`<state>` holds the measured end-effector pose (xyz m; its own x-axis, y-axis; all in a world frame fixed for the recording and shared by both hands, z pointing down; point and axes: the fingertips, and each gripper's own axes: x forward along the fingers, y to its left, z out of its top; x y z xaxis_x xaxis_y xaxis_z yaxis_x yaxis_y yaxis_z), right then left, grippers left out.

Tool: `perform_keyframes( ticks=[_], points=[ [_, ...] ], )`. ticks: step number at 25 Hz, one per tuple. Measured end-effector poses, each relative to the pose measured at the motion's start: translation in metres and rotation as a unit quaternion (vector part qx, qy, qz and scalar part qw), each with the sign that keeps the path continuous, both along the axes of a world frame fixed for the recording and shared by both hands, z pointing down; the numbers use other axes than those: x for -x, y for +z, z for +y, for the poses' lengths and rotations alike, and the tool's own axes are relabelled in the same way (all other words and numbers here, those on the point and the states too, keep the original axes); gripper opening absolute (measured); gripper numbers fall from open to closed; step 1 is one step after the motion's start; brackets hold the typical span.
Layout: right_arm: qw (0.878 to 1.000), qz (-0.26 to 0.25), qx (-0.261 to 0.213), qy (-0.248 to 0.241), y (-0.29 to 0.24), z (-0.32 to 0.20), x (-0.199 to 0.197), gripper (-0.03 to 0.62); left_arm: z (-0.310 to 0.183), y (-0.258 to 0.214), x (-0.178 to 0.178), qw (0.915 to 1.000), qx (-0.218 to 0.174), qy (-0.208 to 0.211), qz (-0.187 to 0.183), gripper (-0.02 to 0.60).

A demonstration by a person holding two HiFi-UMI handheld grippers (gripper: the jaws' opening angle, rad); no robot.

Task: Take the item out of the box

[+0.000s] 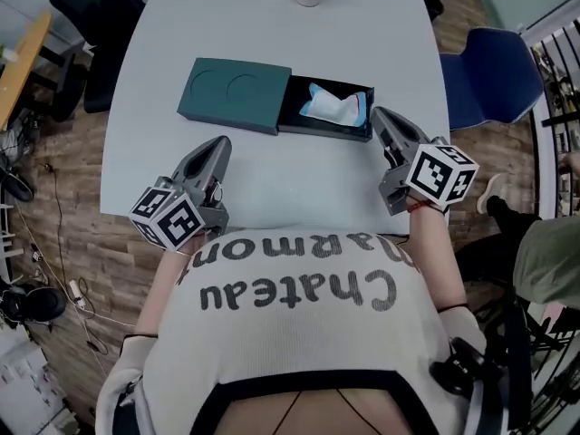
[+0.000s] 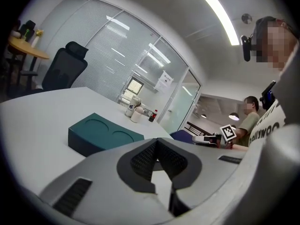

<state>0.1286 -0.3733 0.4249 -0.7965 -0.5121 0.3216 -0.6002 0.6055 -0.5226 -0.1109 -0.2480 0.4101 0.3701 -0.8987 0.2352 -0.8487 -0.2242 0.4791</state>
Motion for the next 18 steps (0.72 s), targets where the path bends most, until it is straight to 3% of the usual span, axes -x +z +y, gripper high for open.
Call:
perform_keyframes(
  ticks=[6,11,14,18],
  points=[
    [0.996,0.048,-0.011,-0.068,0.011,-0.02,0.019,0.0,-0.002,0.006,0.009,0.9997,0.018,-0.012,-0.01,0.0],
    [0.982,0.123,-0.037,-0.136,0.026,-0.034,0.034,0.0,-0.014,0.018,0.009,0.9993,0.034,-0.004,-0.016,0.0],
    [0.963,0.182,-0.051,-0.193,0.038,-0.039,0.032,0.0,-0.024,0.019,0.006,0.9991,0.038,-0.004,-0.019,0.0],
    [0.921,0.272,-0.075,-0.267,0.055,-0.044,0.044,0.015,-0.029,0.027,0.016,0.9987,0.049,-0.003,-0.016,0.0]
  ],
)
